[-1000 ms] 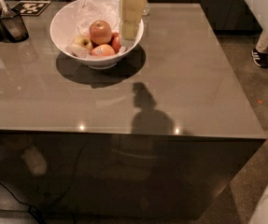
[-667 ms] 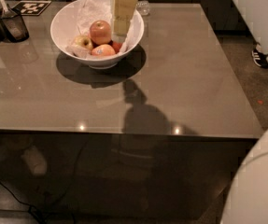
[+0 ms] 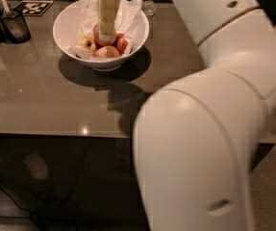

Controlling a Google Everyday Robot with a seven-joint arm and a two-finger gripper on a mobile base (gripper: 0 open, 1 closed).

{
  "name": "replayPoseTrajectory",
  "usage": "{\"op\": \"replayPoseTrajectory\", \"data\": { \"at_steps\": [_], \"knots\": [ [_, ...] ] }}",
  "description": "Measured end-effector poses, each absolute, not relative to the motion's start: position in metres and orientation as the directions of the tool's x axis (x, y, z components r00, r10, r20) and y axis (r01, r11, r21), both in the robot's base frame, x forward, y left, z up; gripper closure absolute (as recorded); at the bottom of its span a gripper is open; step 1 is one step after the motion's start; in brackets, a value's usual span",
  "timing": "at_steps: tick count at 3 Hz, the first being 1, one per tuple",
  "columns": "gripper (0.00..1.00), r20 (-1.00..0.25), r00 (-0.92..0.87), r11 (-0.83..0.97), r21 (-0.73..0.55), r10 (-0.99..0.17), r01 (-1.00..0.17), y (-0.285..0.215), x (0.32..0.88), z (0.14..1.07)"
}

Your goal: Pick apple from white bowl

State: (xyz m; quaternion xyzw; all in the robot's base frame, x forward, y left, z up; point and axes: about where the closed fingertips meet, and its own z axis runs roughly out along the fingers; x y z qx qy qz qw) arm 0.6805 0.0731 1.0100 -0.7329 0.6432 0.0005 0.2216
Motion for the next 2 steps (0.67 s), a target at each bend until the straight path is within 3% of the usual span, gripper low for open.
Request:
{"op": "replayPoseTrajectory", "data": {
  "at_steps": [2],
  "knots": [
    [0.0, -0.32, 0.166, -0.034, -0.382, -0.933, -0.924, 0.0827, 0.7116, 1.0123]
  ]
}}
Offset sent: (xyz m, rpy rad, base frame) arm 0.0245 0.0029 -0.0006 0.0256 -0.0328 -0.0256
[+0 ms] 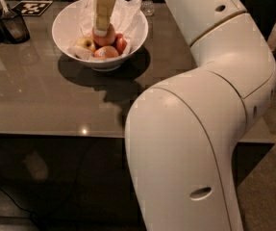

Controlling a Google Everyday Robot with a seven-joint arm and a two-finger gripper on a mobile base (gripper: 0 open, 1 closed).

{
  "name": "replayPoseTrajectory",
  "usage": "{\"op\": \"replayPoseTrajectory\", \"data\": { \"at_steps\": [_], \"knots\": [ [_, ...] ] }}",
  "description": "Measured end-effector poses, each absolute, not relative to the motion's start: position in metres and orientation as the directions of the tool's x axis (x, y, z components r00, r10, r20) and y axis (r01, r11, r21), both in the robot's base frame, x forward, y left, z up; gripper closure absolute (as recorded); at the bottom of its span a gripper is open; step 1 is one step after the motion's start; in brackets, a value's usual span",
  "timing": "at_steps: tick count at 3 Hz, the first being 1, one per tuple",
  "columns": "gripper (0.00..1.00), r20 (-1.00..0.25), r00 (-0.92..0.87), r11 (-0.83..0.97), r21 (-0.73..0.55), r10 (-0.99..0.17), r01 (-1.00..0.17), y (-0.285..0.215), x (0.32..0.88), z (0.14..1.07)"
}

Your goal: Pick apple from white bowl

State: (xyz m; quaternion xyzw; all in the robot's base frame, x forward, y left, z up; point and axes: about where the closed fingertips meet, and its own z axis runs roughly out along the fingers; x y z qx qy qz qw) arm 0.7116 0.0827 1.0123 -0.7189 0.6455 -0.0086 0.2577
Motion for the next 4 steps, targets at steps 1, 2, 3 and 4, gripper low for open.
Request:
{"op": "replayPoseTrajectory", "data": {
  "at_steps": [1, 2, 3, 4],
  "knots": [
    [0.0, -0.331, 0.144, -0.005, -0.387, -0.933, -0.922, 0.088, 0.728, 1.005],
    [0.0, -0.339, 0.08, 0.055, -0.37, -0.937, -0.928, 0.084, 0.747, 0.992],
    [0.0, -0.361, 0.026, 0.123, -0.383, -0.932, -0.915, 0.086, 0.78, 0.972],
    [0.0, -0.366, 0.017, 0.135, -0.387, -0.93, -0.912, 0.087, 0.786, 0.967]
  ]
}}
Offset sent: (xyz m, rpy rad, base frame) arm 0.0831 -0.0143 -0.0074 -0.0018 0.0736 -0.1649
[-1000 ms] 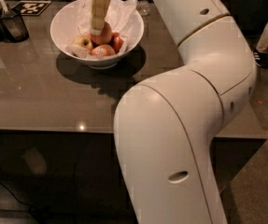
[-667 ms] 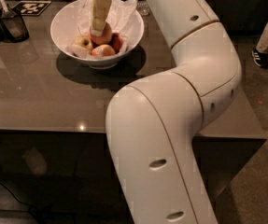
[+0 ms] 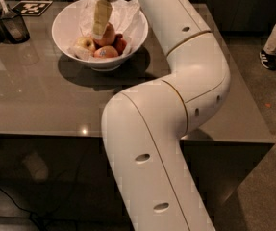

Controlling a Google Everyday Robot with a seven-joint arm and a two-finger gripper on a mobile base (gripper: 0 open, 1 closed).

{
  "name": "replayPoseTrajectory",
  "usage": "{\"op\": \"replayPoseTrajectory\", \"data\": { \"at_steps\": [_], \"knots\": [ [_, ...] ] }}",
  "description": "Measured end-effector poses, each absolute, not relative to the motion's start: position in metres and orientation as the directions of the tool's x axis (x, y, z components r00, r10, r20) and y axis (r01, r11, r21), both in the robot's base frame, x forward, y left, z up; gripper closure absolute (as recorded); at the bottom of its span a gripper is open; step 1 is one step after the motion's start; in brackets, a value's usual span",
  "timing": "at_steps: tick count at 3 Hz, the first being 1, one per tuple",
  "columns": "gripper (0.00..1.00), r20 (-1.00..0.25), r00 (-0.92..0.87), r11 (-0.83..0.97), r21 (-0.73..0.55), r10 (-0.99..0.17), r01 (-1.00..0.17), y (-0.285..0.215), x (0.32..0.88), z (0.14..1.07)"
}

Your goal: Pick apple from white bowl

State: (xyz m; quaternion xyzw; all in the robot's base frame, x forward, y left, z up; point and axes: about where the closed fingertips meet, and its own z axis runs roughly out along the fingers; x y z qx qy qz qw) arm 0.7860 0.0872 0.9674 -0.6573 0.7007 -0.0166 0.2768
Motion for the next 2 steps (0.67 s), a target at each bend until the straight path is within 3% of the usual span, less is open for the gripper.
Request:
{"op": "replayPoseTrajectory", "data": {
  "at_steps": [2],
  "knots": [
    [0.0, -0.361, -0.027, 0.147, -0.311, -0.932, -0.939, 0.073, 0.786, 0.929]
  ]
}}
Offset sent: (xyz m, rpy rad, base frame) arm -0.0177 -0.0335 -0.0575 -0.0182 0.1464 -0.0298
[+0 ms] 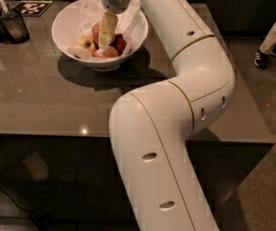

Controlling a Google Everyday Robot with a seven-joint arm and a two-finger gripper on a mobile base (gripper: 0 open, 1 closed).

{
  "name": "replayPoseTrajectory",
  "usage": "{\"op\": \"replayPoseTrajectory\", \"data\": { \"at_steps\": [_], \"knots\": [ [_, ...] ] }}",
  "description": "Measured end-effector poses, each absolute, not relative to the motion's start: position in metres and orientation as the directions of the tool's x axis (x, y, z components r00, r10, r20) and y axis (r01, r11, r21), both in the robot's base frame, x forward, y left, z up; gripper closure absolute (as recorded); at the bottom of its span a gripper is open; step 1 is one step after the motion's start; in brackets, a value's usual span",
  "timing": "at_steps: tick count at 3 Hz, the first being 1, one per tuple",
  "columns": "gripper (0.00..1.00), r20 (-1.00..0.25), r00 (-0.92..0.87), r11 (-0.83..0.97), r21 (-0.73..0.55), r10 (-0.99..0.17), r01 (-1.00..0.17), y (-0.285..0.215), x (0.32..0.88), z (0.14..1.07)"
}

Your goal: Pick apple from white bowl

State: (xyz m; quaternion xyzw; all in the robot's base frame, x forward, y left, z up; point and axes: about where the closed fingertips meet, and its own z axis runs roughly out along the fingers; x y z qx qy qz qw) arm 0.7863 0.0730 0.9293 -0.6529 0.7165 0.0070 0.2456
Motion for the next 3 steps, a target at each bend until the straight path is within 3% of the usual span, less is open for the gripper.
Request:
{"op": "replayPoseTrajectory", "data": {
  "at_steps": [2, 3],
  "knots": [
    [0.0, -0.391, -0.035, 0.147, -0.261, -0.92, -0.954, 0.07, 0.7848, 0.9088],
    [0.19, -0.393, -0.034, 0.148, -0.265, -0.919, -0.953, 0.0724, 0.7871, 0.9072]
  ]
}}
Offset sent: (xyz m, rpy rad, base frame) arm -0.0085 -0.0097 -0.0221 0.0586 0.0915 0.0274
